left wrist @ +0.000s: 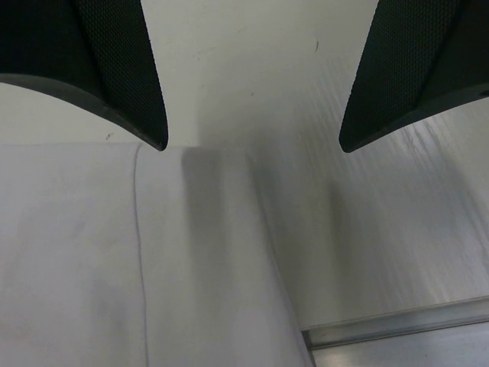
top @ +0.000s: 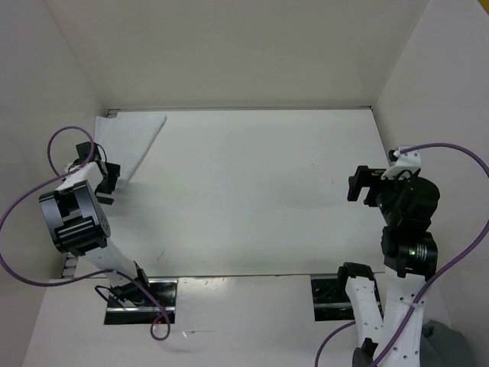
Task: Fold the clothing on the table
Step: Move the skirt to the center of the board
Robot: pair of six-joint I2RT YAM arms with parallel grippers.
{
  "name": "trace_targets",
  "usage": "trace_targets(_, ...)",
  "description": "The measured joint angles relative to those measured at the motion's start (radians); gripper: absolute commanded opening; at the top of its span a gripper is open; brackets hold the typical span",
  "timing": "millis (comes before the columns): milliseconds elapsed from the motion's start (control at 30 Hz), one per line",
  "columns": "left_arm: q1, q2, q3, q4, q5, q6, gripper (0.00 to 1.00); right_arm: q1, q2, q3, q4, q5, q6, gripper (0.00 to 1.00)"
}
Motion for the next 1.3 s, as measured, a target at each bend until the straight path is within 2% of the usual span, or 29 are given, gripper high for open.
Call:
trace_targets(100, 0.002, 0.037, 0.004, 0.015, -0.008, -0.011, 0.89, -0.003, 0.013, 0.0, -0.001, -0.003, 0.0, 0.99)
trace_targets(133, 0.004, 0.051, 0.005, 0.022, -0.012, -0.011, 0.83, -0.005, 0.016, 0.0, -0.001, -0.003, 0.0, 0.99)
trace_targets(233, 0.011, 0.087, 0.006, 0.032, -0.018, -0.01, 0.76, -0.012, 0.02, 0.0, -0.003, -0.003, -0.003, 0.99)
trace_targets(333, 0.02, 0.098, 0.029, 0.038, -0.02, -0.008, 0.74, -0.02, 0.02, 0.0, -0.003, -0.007, -0.003, 0.99)
trace_targets(567, 0.023, 0.106, 0.063, 0.056, -0.05, 0.027, 0.53, -0.029, 0.02, 0.0, -0.004, -0.014, -0.007, 0.99)
trace_targets(633, 0.023, 0.114, 0.073, 0.063, -0.061, 0.045, 0.4, -0.029, 0.02, 0.0, -0.004, -0.018, -0.007, 0.99)
trace_targets(700, 0.022, 0.129, 0.081, 0.077, -0.068, 0.059, 0.34, -0.03, 0.02, 0.0, -0.005, -0.021, -0.007, 0.99)
trace_targets(767, 0.016, 0.145, 0.081, 0.087, -0.073, 0.077, 0.22, -0.032, 0.02, 0.0, -0.005, -0.025, -0.007, 0.99)
trace_targets(833, 0.005, 0.15, 0.077, 0.099, -0.076, 0.091, 0.0, -0.036, 0.019, 0.0, -0.005, -0.025, -0.007, 0.99)
trace_targets(1000, -0.076, 0.116, 0.039, 0.147, -0.135, 0.137, 0.0, -0.039, 0.011, 0.0, -0.005, -0.027, -0.008, 0.99)
trace_targets(1300, -0.323, -0.001, 0.035, 0.133, -0.329, 0.186, 0.0, -0.039, -0.036, 0.0, -0.005, -0.029, -0.013, 0.99)
